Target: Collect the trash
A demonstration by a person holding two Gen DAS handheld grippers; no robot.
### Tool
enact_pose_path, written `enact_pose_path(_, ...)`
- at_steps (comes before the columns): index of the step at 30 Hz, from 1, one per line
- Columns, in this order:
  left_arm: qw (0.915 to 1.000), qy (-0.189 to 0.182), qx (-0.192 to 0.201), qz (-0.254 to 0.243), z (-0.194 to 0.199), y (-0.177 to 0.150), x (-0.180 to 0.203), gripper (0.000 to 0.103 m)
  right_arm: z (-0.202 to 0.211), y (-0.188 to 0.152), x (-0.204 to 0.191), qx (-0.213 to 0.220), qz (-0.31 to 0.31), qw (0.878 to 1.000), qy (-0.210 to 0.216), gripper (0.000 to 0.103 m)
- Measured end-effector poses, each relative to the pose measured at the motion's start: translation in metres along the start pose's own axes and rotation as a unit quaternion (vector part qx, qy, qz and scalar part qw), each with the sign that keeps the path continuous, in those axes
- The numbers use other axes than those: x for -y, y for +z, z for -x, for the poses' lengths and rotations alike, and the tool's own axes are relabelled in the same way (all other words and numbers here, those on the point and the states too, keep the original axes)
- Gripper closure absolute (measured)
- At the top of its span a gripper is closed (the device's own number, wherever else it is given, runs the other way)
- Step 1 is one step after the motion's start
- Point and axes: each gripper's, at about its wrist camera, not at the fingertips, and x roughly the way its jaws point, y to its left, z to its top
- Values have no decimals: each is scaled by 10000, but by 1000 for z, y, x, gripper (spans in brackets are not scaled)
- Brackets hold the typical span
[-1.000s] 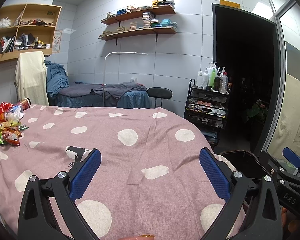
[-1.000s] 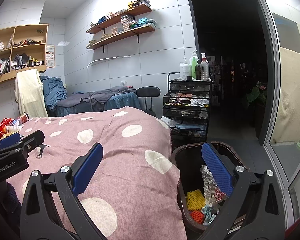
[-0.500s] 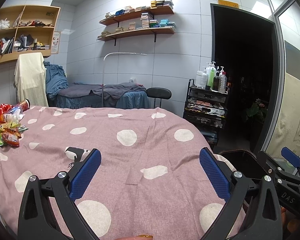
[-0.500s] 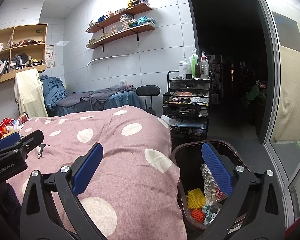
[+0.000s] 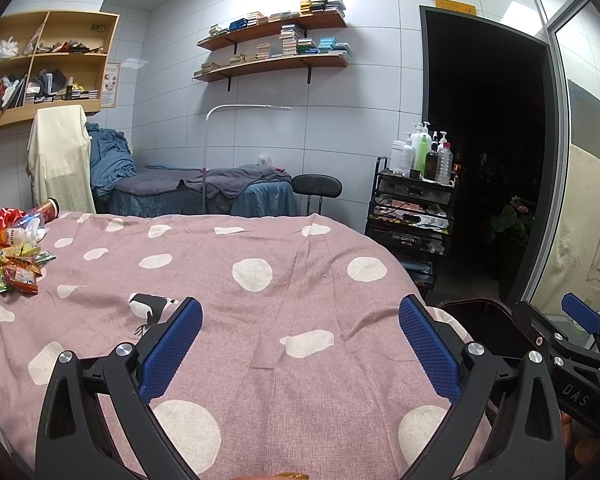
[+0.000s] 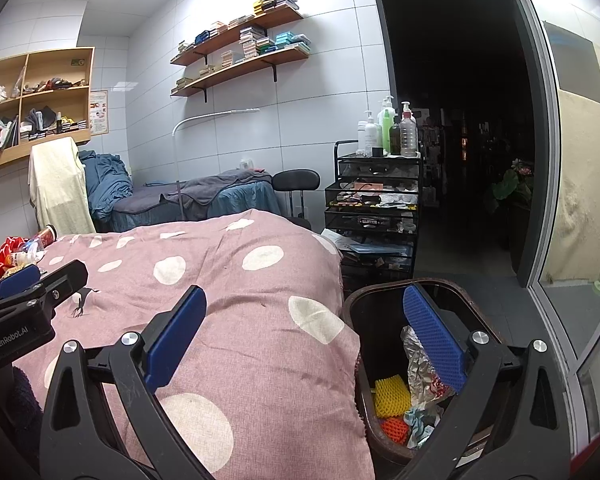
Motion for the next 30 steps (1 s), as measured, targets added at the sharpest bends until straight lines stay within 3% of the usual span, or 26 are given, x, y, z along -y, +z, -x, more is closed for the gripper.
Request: enact_pose_path(30, 9999, -67, -95, -36, -8, -4, -1, 5, -1, -4, -2, -73, -67, 10000, -4, 5)
